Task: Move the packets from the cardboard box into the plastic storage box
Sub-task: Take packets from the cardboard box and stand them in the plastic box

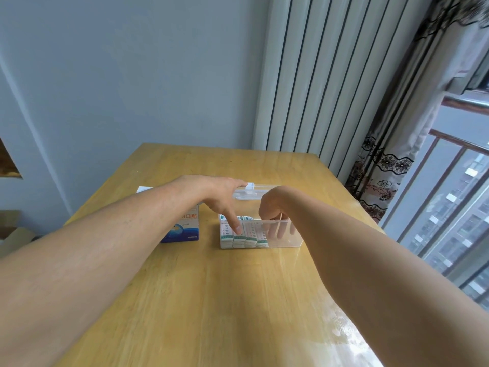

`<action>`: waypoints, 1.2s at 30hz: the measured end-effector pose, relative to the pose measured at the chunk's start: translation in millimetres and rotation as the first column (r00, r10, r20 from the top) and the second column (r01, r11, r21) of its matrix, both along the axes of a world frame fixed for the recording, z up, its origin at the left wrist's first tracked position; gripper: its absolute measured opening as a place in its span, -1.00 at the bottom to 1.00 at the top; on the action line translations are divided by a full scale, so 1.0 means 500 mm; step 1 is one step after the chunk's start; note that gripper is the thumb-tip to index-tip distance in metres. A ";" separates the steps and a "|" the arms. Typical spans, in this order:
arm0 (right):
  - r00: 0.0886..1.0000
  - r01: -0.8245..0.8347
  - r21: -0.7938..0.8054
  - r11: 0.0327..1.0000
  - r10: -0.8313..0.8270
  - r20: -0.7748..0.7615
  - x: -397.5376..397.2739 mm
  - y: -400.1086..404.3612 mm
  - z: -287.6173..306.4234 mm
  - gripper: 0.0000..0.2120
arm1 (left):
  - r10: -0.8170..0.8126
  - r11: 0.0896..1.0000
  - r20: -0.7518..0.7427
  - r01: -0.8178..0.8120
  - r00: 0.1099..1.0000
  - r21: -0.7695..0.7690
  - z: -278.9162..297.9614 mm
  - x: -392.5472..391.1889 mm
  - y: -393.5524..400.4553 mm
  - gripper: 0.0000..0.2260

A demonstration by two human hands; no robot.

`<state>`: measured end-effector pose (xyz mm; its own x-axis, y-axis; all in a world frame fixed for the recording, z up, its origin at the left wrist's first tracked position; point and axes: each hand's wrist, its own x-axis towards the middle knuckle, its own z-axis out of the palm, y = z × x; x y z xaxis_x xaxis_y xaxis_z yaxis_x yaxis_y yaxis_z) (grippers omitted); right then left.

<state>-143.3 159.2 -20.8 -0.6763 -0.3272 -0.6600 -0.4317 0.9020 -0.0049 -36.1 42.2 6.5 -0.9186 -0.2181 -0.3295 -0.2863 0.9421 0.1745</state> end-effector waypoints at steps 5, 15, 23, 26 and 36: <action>1.000 0.000 0.008 1.000 -0.001 0.008 0.003 0.006 -0.002 -0.77 | 0.007 1.000 0.002 -0.007 1.000 0.000 -0.001 0.001 0.000 0.21; 0.999 -0.019 0.058 0.998 0.017 0.033 0.000 0.014 0.003 -0.74 | 0.004 1.000 0.005 -0.004 1.000 0.000 0.000 -0.001 -0.001 0.22; 0.973 -0.151 -0.067 0.986 0.136 -0.187 0.026 -0.015 0.020 -0.73 | 0.003 1.000 0.011 -0.003 1.000 -0.005 0.002 -0.001 0.002 0.22; 0.975 -0.154 -0.096 0.983 0.135 -0.178 0.033 -0.028 0.008 -0.71 | -0.001 1.000 0.006 0.001 1.000 -0.012 0.004 0.001 0.003 0.21; 0.985 -0.139 -0.123 0.983 0.124 -0.124 0.042 -0.046 -0.008 -0.68 | 0.007 1.000 0.003 -0.007 1.000 0.002 0.000 -0.001 0.003 0.21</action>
<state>-122.1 136.0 -24.9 -0.6905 -0.4967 -0.5259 -0.5511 0.8321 -0.0625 -36.4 43.5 6.5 -0.9161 -0.2240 -0.3325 -0.2935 0.9397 0.1755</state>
